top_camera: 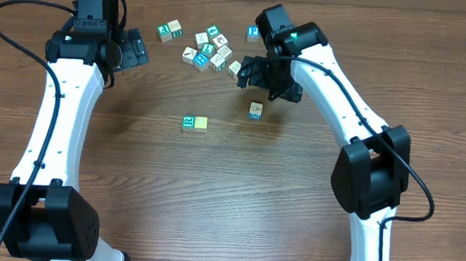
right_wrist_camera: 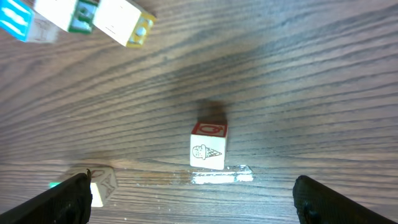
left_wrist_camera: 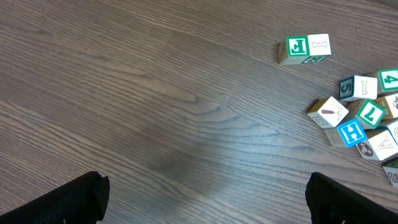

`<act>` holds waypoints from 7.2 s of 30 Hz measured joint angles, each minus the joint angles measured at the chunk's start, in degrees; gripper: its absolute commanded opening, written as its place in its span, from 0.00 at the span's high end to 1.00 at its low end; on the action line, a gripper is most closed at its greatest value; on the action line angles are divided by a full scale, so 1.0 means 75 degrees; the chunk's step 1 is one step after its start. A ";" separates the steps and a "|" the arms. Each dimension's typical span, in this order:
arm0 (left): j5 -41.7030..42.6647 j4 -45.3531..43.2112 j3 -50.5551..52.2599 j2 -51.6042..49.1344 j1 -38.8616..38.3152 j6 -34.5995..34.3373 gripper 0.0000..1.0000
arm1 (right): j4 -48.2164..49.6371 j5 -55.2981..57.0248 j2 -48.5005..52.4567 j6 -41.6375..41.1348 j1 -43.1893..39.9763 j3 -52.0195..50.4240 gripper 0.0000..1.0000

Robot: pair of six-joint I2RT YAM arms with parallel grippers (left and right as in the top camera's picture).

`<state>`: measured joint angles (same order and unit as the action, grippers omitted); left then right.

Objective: Form a horizontal line

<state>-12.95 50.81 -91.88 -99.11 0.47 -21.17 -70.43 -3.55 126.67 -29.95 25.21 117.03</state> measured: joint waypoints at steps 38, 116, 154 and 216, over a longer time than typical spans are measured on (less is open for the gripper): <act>0.0003 0.0000 0.0000 0.0000 0.0000 0.0000 0.00 | -0.0003 0.0114 -0.0012 0.0000 0.0000 0.0000 0.00; 0.0000 0.0000 0.0000 0.0000 0.0000 0.0000 0.00 | 0.0128 0.0691 0.0513 -0.0321 0.0717 -0.0306 0.36; 0.0003 0.0003 0.0000 0.0000 0.0000 0.0000 0.01 | 0.0985 0.1399 0.0778 -0.0583 0.0670 -0.1142 0.55; 0.0000 0.0003 0.0000 0.0000 0.0000 0.0000 0.00 | 0.1230 0.0519 0.0032 -0.0580 0.1915 -0.1585 0.81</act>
<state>-12.95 50.83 -91.88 -99.11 0.47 -21.17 -61.21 0.34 126.91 -34.30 39.57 105.14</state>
